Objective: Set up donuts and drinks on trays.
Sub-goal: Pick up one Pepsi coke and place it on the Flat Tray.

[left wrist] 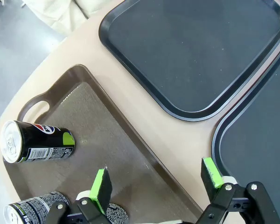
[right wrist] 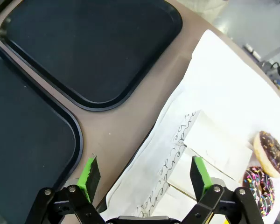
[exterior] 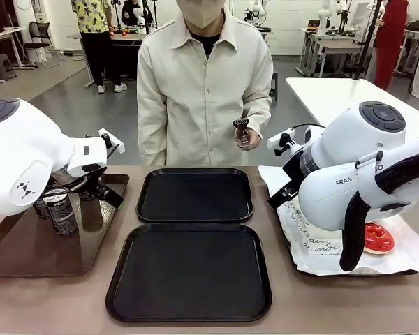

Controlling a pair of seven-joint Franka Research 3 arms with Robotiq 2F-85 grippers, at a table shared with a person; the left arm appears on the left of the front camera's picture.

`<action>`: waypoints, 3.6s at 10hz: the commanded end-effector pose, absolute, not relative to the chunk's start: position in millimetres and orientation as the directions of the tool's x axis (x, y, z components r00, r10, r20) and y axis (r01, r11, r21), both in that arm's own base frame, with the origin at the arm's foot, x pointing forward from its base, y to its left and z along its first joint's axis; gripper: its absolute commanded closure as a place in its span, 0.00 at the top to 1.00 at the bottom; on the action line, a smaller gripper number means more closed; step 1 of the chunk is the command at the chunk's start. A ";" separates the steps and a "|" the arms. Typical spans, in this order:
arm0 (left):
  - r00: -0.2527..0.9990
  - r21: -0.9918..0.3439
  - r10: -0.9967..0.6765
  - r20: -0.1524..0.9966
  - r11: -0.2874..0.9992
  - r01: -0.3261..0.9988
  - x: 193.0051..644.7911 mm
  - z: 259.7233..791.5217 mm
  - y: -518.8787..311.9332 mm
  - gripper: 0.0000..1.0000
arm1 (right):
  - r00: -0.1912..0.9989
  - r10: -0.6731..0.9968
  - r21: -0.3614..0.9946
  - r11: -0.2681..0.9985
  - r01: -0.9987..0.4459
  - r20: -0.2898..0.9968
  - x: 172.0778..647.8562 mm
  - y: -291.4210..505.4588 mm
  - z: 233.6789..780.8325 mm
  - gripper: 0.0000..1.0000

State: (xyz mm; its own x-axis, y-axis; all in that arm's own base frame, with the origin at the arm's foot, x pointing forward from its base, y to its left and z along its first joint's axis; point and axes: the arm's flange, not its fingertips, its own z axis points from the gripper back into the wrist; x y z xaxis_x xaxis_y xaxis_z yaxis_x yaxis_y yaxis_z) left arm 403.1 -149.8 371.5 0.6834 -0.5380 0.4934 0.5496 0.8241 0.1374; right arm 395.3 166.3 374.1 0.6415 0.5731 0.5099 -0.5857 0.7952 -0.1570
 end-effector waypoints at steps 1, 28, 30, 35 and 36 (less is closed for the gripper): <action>0.683 0.138 -0.538 0.494 0.824 0.550 403.1 371.4 -149.7 1.00 | 0.641 0.573 -0.157 0.795 -0.586 0.510 395.3 166.4 374.1 1.00; 0.884 -0.325 -0.302 0.358 0.847 0.421 340.2 488.9 -76.9 1.00 | 0.846 0.430 0.167 0.853 -0.495 0.314 286.5 69.0 484.8 1.00; 0.931 -0.555 -0.155 0.332 0.766 0.325 350.1 476.1 -49.0 1.00 | 0.927 0.121 0.415 0.868 -0.272 0.354 285.7 4.8 469.3 1.00; 0.951 -0.831 0.180 0.252 0.544 0.118 328.3 461.1 71.0 1.00 | 0.947 -0.235 0.800 0.598 -0.036 0.219 274.8 -162.0 424.5 1.00; 0.945 -0.846 0.221 0.242 0.524 0.094 319.7 459.9 92.2 1.00 | 0.947 -0.230 0.831 0.553 -0.062 0.224 270.5 -184.6 419.7 1.00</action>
State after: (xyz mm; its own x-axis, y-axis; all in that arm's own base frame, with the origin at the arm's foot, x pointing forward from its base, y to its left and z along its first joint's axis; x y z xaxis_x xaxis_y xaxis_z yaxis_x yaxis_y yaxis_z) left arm 326.5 81.7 463.5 0.9524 0.2004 0.2296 0.0852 0.5483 -0.8320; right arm 263.8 -174.0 425.9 0.9401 -0.2676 0.2112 -0.0084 0.6011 0.7992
